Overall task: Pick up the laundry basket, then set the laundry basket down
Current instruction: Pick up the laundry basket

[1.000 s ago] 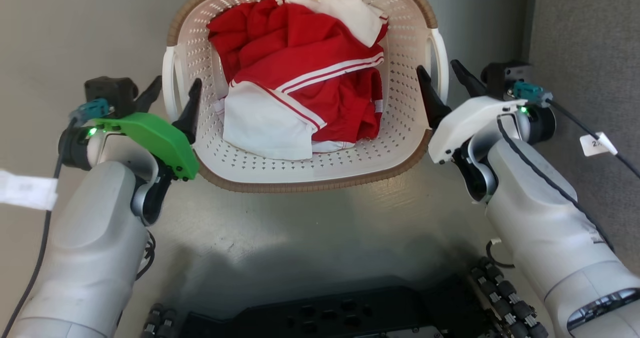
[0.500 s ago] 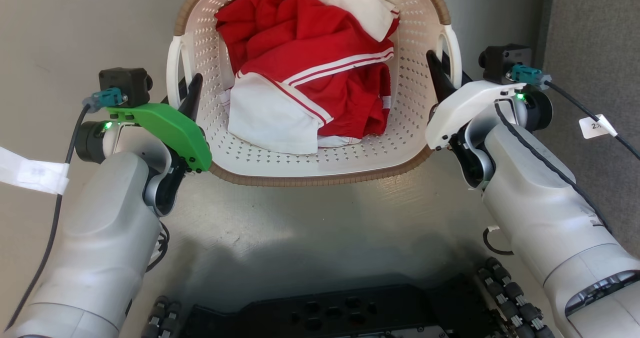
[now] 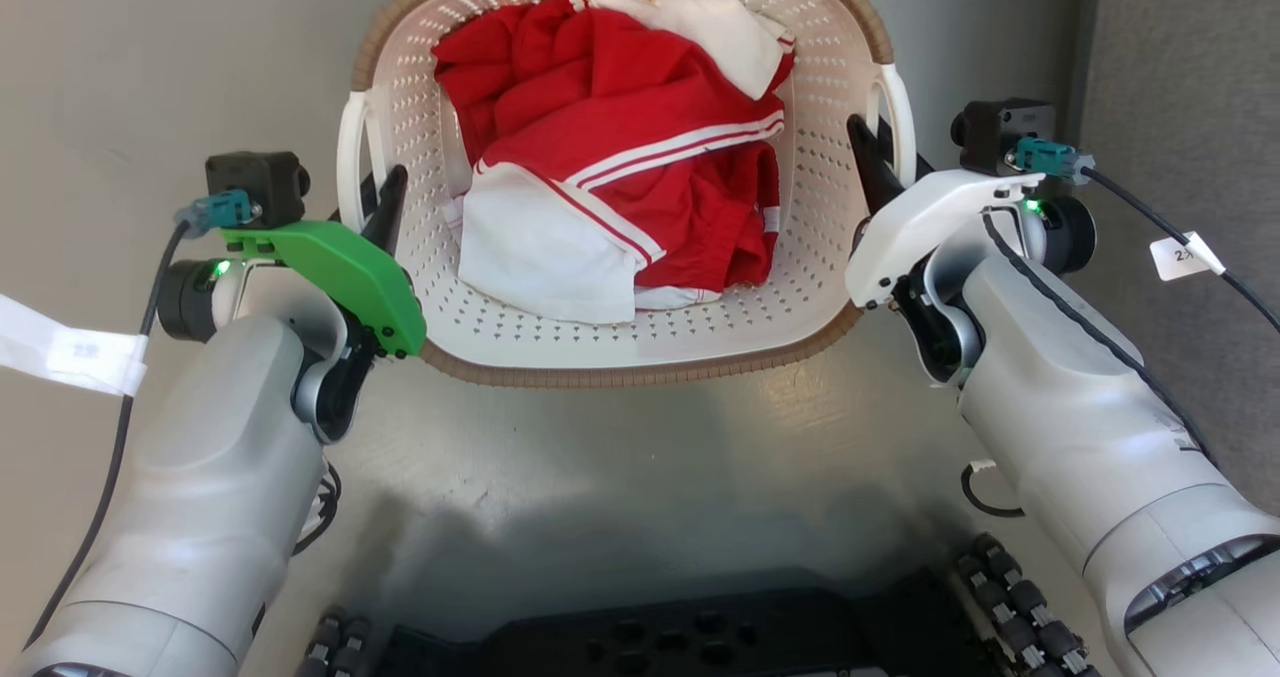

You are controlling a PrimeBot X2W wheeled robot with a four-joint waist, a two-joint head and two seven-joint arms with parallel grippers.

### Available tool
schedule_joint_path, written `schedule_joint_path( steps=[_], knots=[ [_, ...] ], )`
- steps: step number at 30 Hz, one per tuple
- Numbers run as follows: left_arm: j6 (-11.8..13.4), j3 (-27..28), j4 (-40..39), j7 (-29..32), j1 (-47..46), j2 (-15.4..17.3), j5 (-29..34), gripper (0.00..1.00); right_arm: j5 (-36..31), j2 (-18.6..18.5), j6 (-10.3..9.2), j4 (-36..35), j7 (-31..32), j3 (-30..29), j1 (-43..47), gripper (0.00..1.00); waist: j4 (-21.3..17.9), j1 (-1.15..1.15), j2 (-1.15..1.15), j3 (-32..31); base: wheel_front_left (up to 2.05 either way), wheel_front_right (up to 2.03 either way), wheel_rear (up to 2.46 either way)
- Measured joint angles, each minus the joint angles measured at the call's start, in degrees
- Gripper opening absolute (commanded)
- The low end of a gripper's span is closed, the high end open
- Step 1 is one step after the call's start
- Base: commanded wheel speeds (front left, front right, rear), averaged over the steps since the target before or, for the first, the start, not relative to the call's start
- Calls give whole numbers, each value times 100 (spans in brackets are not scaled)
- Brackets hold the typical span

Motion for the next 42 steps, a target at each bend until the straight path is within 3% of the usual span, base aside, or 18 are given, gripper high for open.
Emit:
schedule_joint_path(
  steps=[14, 42],
  knots=[
    [-3, -392, 489, 225, 140, -51, -505, 0, 315, 13, 191, 421, 237, 550, 54, 0, -80, 0, 0, -949, 0, 0, 0],
    [-8, -866, 895, 881, 966, -145, -1257, 0, 1168, 19, 344, 665, 1069, 1302, 823, 0, -235, -1, 0, -3124, 0, 0, 0]
  ],
)
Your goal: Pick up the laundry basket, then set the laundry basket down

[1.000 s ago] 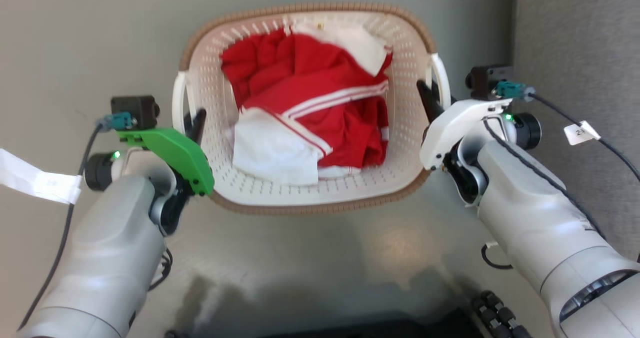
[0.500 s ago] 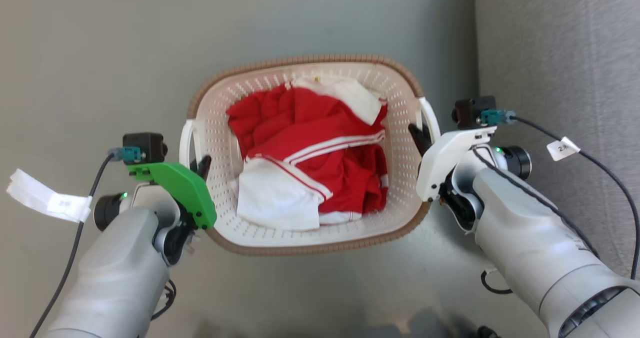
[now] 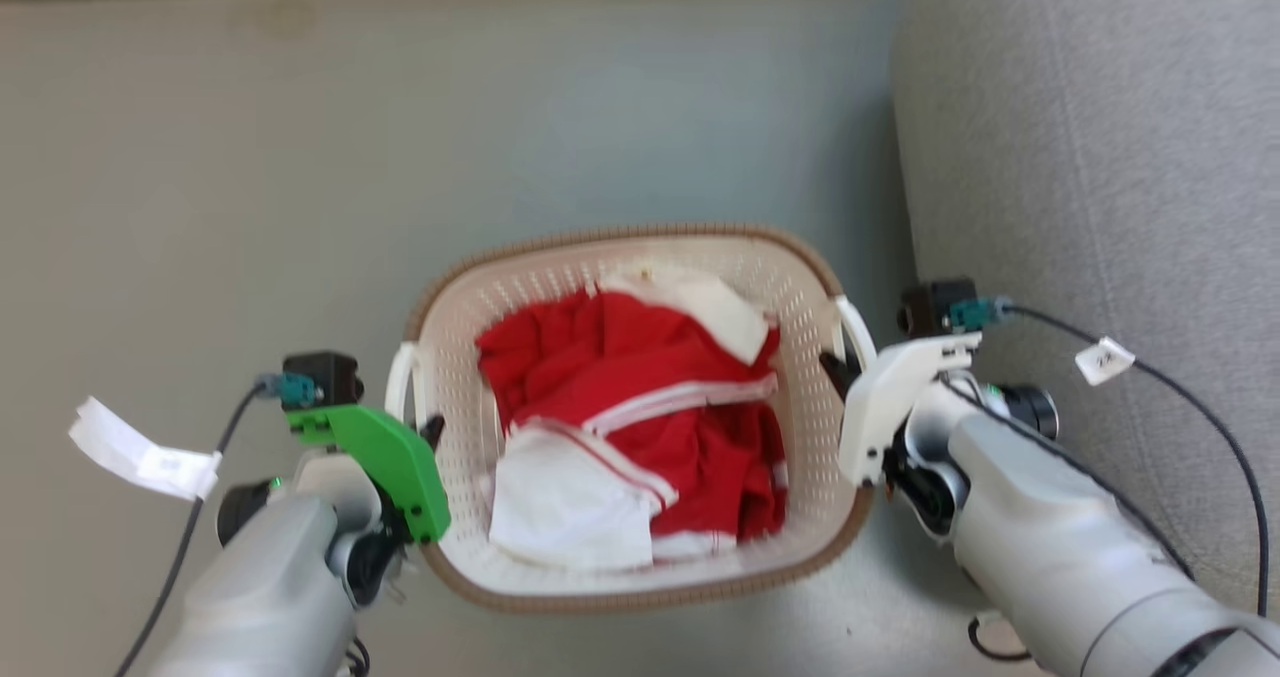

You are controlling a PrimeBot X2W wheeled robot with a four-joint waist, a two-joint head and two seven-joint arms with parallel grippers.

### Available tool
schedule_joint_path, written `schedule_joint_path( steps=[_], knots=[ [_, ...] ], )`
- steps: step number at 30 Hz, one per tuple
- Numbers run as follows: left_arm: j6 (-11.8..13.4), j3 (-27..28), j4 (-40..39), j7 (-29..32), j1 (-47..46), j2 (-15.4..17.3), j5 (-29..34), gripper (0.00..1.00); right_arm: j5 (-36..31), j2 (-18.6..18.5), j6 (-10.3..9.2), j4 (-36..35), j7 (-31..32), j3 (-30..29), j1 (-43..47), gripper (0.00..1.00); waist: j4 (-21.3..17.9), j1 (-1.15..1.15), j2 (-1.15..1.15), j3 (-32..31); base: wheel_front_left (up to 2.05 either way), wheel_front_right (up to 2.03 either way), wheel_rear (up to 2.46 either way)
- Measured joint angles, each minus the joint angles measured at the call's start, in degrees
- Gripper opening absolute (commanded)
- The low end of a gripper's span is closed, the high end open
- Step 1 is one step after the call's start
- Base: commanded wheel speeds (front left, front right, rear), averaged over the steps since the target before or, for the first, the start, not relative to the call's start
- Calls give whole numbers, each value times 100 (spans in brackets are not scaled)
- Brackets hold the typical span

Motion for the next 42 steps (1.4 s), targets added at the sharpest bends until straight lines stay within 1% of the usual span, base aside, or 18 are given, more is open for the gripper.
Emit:
schedule_joint_path(
  steps=[16, 23, 30, 42],
  knots=[
    [0, -302, 349, 453, 982, -218, -368, 0, 360, 32, 46, 208, 537, 394, 1006, 0, -29, 0, 0, -1386, 0, 0, 0],
    [0, -405, 377, 638, 1124, -231, -469, 0, 472, 23, 46, 218, 691, 498, 1180, 0, -58, 0, 0, -1873, 0, 0, 0],
    [1, -454, 381, 749, 1131, -231, -514, 0, 488, 20, 46, 240, 801, 533, 1180, 0, -96, 0, 0, -2097, 0, 0, 0],
    [1, -486, 442, 895, 1135, -236, -604, 0, 635, 21, 48, 259, 927, 632, 1180, 0, -133, 0, 0, -2117, 0, 0, 0]
  ],
)
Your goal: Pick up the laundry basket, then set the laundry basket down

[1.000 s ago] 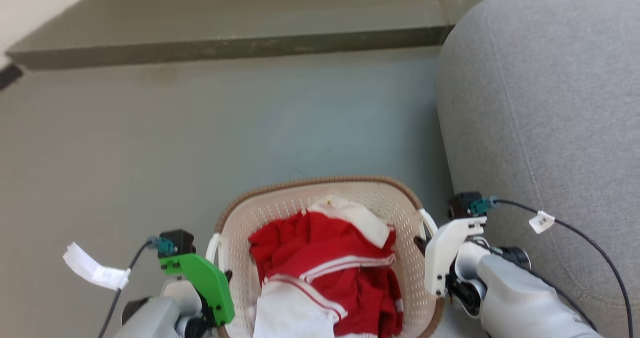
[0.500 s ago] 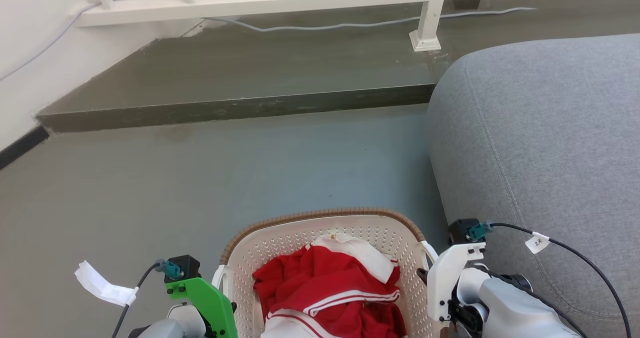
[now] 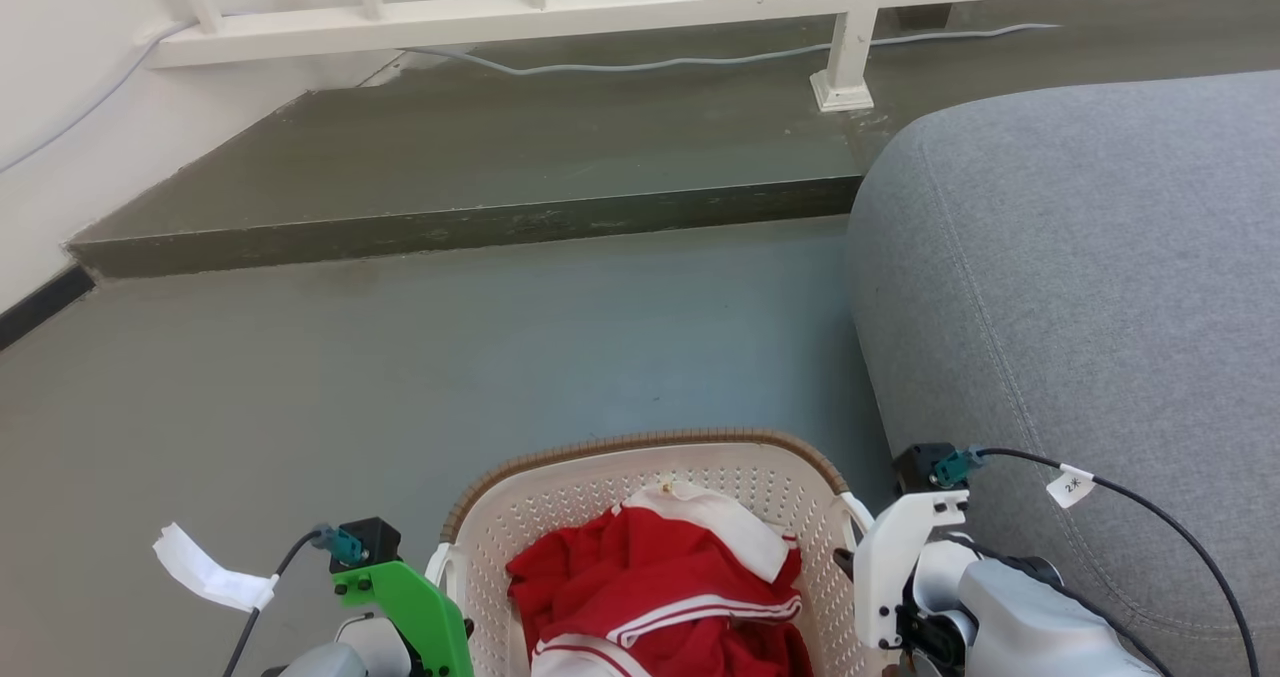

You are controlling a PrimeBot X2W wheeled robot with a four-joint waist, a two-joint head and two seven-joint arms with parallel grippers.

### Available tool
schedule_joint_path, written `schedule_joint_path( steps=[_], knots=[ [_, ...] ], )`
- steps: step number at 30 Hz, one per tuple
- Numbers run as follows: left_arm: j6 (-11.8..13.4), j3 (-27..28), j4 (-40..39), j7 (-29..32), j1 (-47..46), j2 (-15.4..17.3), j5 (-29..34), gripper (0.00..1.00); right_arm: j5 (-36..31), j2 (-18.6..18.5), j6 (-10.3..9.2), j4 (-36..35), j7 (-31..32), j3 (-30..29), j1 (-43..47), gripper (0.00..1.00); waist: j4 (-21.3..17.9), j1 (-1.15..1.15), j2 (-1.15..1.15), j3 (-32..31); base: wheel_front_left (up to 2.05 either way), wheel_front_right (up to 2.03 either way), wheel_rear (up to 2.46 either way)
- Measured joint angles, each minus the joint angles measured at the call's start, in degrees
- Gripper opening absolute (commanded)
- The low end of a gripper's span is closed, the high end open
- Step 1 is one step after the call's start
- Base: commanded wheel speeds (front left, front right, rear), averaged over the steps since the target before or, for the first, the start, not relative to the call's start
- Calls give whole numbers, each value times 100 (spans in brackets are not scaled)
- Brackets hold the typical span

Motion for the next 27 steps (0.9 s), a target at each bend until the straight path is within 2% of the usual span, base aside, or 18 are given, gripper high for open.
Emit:
schedule_joint_path(
  steps=[27],
  knots=[
    [0, -116, 15, 48, -1, 0, -172, 0, 155, -27, 0, 0, 29, 135, -16, 0, -27, 0, 0, 44, 0, 0, 0]
  ],
)
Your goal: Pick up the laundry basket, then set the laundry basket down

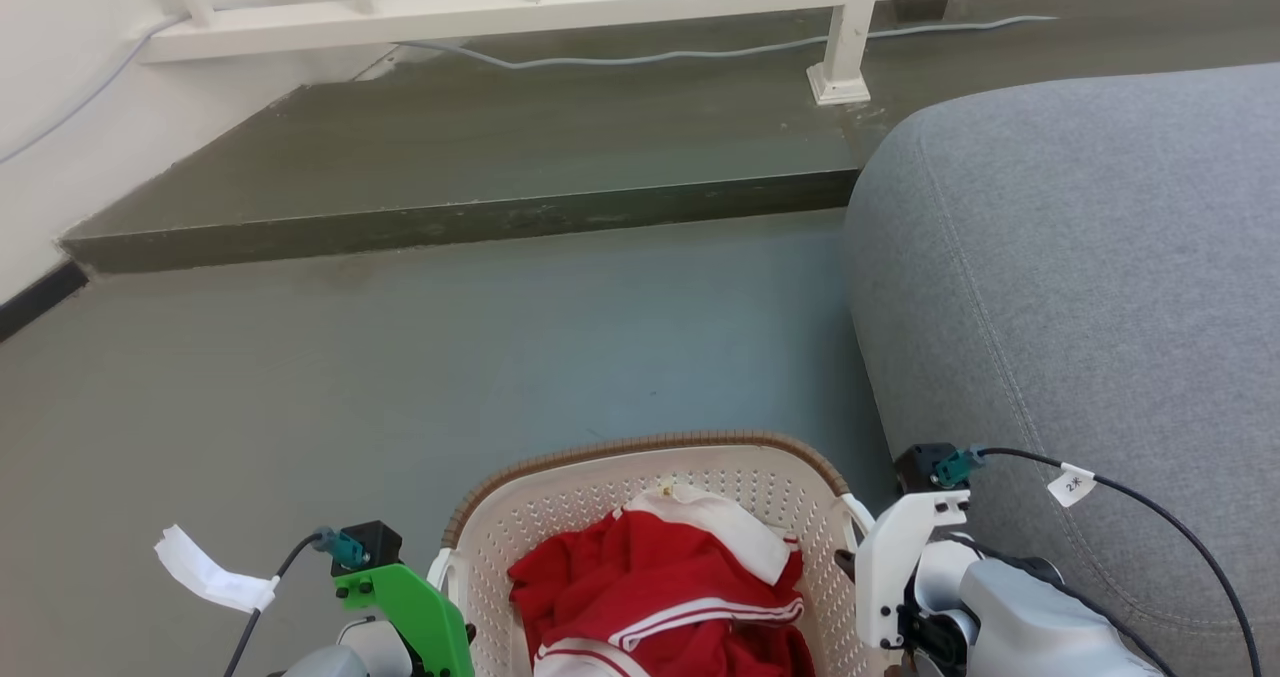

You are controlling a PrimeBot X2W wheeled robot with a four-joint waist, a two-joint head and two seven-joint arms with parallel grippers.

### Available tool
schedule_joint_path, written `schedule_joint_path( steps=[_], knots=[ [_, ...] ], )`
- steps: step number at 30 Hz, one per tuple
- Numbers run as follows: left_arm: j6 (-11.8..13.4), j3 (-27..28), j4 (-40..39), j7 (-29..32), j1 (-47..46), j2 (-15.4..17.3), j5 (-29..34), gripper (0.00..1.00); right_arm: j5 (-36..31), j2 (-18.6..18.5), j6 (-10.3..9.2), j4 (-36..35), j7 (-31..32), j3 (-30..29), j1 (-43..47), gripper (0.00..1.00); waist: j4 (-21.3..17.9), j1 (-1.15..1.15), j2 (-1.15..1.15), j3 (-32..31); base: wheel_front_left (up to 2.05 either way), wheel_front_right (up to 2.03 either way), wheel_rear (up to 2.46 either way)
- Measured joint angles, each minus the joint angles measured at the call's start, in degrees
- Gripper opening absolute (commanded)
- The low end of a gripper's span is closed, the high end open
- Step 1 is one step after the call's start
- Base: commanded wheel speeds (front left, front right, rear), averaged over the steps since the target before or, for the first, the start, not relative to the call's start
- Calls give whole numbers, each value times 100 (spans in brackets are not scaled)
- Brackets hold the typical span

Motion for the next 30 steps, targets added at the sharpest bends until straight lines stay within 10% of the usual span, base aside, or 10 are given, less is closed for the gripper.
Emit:
schedule_joint_path(
  steps=[30],
  knots=[
    [4, 45, -509, -645, -888, 356, -5, 0, 83, -36, -158, -221, -670, -36, -916, 0, 68, 0, 0, 1757, 0, 0, 0]
  ],
)
